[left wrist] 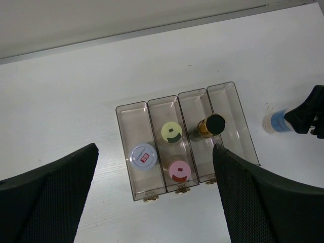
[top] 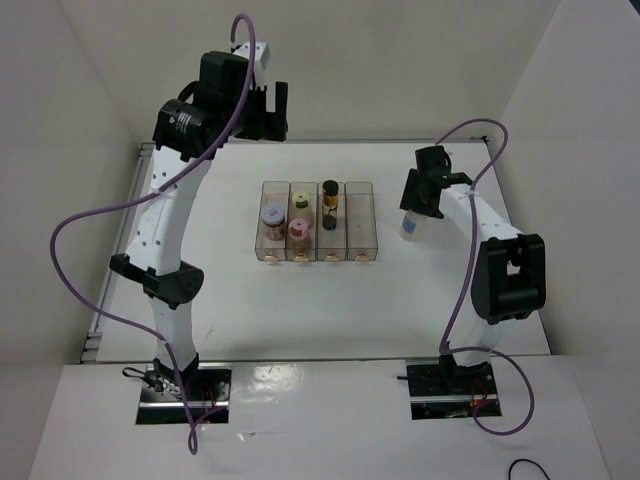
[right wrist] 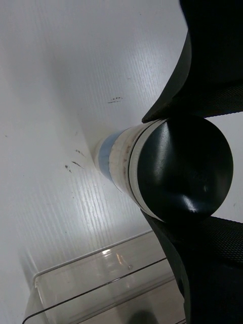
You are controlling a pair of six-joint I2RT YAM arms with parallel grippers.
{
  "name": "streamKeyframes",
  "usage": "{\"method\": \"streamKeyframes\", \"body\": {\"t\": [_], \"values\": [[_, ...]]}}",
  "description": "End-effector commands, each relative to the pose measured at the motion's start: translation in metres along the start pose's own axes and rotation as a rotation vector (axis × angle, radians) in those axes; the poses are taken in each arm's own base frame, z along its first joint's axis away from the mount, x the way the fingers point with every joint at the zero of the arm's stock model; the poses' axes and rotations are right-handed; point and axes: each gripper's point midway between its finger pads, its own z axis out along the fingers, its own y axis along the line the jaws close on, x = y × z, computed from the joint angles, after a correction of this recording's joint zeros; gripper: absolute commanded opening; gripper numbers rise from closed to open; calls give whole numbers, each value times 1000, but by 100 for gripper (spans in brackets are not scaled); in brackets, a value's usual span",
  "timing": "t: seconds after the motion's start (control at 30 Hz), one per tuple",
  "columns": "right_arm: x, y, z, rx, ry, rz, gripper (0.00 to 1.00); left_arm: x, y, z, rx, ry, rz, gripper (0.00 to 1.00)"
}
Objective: Organize the condiment bottles
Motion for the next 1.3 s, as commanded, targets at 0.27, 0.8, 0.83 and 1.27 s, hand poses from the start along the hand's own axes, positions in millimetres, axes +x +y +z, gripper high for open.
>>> {"method": "streamKeyframes", "body": {"t": [0.27,0.8,0.83,1.27], "values": [[-92,47,-97,-176,-241,-68,29,-8,85,-7,-198,-24,-171,99],[-86,144,-107,-336,-248,-197,28,57,187,16,-213,63,-325,99],[-85,146,-102,-335,-245,-197,28,67,187,19,-215,81,-328,99],[-58,160,-56,-315,-172,-233,28,86,186,9,-192,93,-335,99]]}}
